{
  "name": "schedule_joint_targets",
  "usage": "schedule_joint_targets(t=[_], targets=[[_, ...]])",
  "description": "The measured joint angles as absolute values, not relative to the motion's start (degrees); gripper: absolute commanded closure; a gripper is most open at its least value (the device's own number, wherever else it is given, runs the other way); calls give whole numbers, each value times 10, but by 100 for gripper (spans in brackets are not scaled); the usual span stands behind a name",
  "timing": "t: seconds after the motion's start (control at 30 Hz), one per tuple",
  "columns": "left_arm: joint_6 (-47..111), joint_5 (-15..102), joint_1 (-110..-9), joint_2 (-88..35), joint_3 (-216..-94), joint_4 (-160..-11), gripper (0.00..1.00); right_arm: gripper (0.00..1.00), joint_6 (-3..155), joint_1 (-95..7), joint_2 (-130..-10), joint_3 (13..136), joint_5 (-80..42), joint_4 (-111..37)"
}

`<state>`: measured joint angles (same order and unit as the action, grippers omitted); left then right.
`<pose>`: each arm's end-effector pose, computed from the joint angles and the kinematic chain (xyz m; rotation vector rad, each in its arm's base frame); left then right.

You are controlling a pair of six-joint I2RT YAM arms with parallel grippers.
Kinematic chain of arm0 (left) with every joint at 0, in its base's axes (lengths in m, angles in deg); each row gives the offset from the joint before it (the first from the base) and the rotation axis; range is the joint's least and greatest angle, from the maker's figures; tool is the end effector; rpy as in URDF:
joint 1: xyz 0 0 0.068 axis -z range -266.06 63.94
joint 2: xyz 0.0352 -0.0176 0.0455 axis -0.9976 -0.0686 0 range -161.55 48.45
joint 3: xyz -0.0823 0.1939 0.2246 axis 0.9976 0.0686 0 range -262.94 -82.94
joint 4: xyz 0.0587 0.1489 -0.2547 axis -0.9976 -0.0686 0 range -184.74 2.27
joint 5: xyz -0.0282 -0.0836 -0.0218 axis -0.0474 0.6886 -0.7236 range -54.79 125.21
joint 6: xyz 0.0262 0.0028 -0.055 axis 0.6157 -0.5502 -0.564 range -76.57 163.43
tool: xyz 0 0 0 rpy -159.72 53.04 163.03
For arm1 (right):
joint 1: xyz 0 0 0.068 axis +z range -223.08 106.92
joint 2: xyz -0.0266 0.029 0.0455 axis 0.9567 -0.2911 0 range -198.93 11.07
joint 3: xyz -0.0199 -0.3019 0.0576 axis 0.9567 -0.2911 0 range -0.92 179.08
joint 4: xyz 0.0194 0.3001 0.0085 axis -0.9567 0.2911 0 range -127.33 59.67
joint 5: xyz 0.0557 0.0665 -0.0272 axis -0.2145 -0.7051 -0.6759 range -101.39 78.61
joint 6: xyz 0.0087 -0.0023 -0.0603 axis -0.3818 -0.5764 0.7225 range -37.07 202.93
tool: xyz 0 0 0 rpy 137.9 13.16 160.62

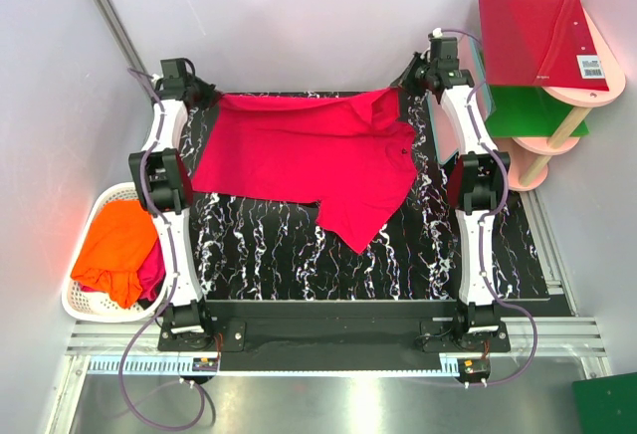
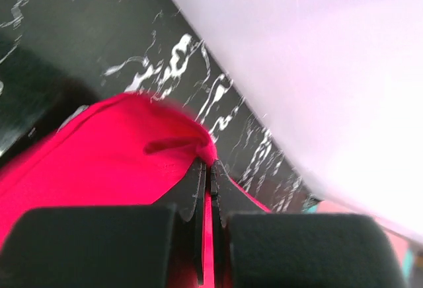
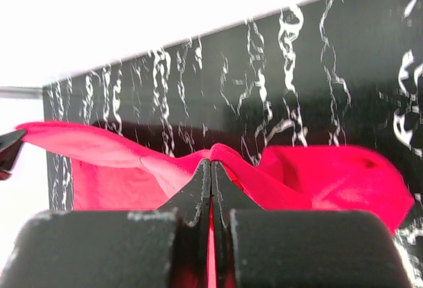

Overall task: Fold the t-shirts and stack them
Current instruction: Fold the flattened tshirt in 1/3 of the way

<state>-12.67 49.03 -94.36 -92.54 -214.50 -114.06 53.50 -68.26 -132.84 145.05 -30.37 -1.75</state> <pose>0.6366 0.0818 0.2455 -1.0884 1.9929 -0.7216 0.6410 0.0688 0.2959 0.2752 2.1864 0.6977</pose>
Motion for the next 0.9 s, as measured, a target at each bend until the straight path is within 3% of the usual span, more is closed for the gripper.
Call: schedule_joint_targets(t=[0.6, 0.9], targets=[[-224, 568, -968, -981, -2169, -1004, 100, 100, 492, -683, -1365, 1457, -303, -84], [-214, 616, -973, -974, -2067, -1019, 100, 100, 483, -683, -1333, 1341, -344, -108]])
